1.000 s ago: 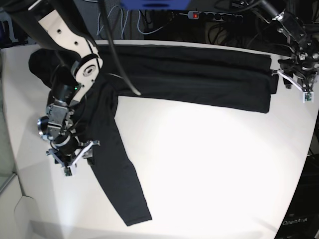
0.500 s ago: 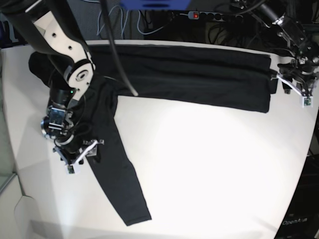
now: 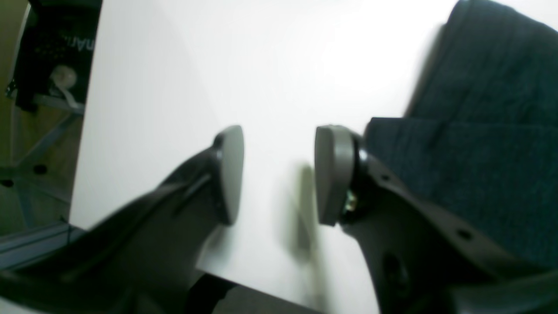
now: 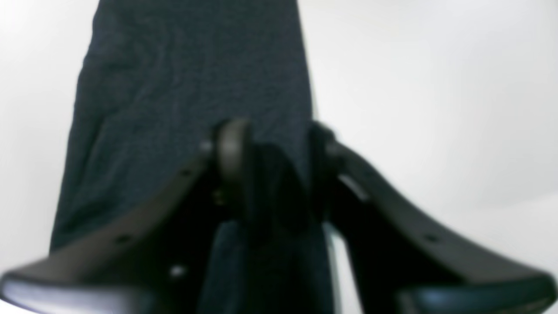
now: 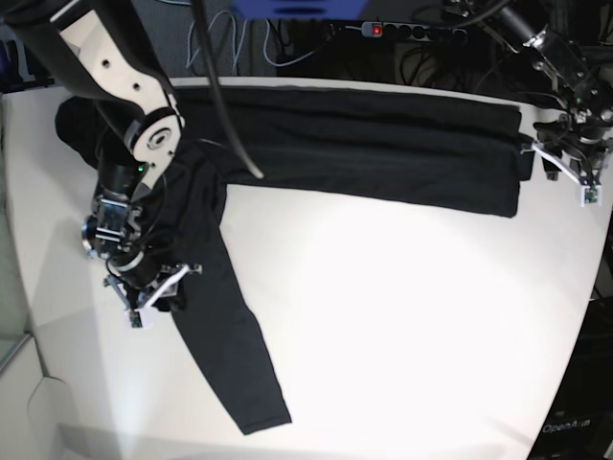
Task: Fold the T-shirt properly
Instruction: 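Open the right gripper and move it to the sleeve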
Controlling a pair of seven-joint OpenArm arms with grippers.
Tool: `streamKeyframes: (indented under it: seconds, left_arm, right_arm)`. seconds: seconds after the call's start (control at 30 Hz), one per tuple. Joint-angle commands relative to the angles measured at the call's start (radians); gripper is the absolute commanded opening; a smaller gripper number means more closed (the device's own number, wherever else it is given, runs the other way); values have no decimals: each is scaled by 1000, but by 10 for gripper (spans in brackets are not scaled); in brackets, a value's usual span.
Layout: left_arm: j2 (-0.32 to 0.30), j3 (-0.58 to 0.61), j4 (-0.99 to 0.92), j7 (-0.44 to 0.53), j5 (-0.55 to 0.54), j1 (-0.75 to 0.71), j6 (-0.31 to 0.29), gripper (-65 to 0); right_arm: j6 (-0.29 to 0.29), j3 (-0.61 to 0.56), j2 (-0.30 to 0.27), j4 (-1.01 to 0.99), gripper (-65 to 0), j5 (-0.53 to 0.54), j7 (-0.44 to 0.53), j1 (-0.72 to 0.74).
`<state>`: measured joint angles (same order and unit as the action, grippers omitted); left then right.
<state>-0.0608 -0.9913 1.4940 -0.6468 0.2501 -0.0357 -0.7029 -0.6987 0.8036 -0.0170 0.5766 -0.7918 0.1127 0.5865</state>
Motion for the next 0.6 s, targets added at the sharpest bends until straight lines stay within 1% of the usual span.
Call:
streamKeyframes:
  seconds: [0.0,0.1,0.13,0.5,0.57]
  left_arm:
    - [-15,-1,20,20,-11,7,5,-389]
    - [-15,-1,20,20,-11,7,5,-389]
    - [-15,-1,20,20,-11,7,5,-389]
    - [-15,-1,21,20,-11,6,5,-389]
    - [-17,-1,21,20,-11,3,5,-389]
  right_arm:
    - [1,-5,-4,9,-538,-5,-12,22]
    - [1,-6,-4,9,-634,-5,-12,22]
    - [1,-6,-4,9,-650,-5,-12,20]
    - [1,-6,-4,12,-650,-7,-11,20]
    - [1,-6,-4,12,-650,-7,15,20]
